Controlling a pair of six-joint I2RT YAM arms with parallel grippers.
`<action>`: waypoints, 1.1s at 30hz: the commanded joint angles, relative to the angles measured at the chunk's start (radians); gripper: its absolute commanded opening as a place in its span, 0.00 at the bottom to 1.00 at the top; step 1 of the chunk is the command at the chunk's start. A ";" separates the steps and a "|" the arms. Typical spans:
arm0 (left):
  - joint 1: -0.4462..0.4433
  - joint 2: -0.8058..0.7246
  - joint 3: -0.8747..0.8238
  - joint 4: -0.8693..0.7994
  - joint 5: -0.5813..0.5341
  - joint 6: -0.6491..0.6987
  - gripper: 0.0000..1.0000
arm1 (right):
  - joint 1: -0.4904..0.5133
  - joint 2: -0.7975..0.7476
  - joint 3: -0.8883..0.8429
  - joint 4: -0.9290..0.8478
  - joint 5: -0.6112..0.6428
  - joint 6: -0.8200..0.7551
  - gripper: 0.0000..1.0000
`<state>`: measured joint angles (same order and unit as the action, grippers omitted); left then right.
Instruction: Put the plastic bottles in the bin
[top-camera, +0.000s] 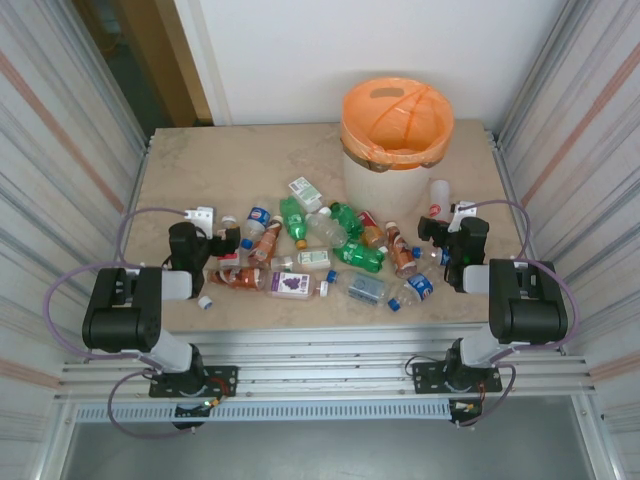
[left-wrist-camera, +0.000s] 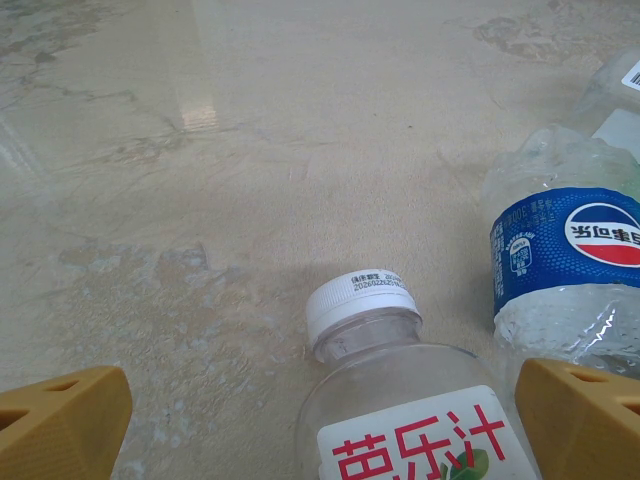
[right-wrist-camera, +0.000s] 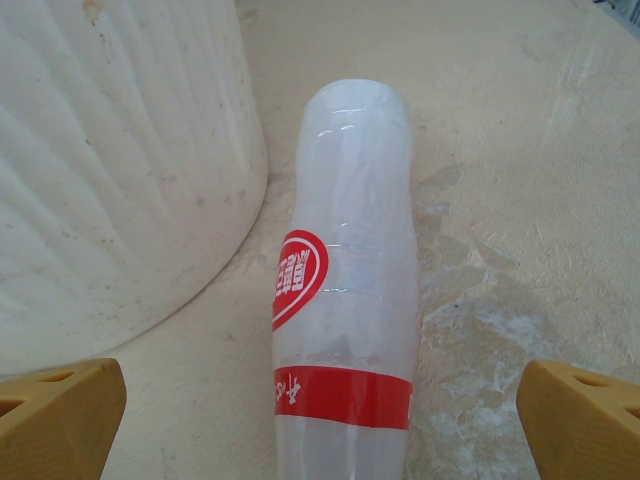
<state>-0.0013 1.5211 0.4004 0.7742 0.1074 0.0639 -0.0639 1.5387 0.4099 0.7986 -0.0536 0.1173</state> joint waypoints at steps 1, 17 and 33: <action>-0.001 -0.009 0.015 0.008 -0.010 0.012 0.99 | 0.007 0.004 0.002 -0.004 0.005 -0.032 0.99; -0.002 -0.008 0.015 0.008 -0.010 0.012 0.99 | 0.005 0.003 0.001 -0.004 0.004 -0.031 0.99; 0.002 -0.024 0.014 0.002 -0.028 -0.003 0.99 | 0.009 -0.089 0.075 -0.199 0.066 -0.014 0.99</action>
<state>-0.0013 1.5204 0.4004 0.7734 0.1028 0.0639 -0.0605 1.5059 0.4496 0.6754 -0.0204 0.1177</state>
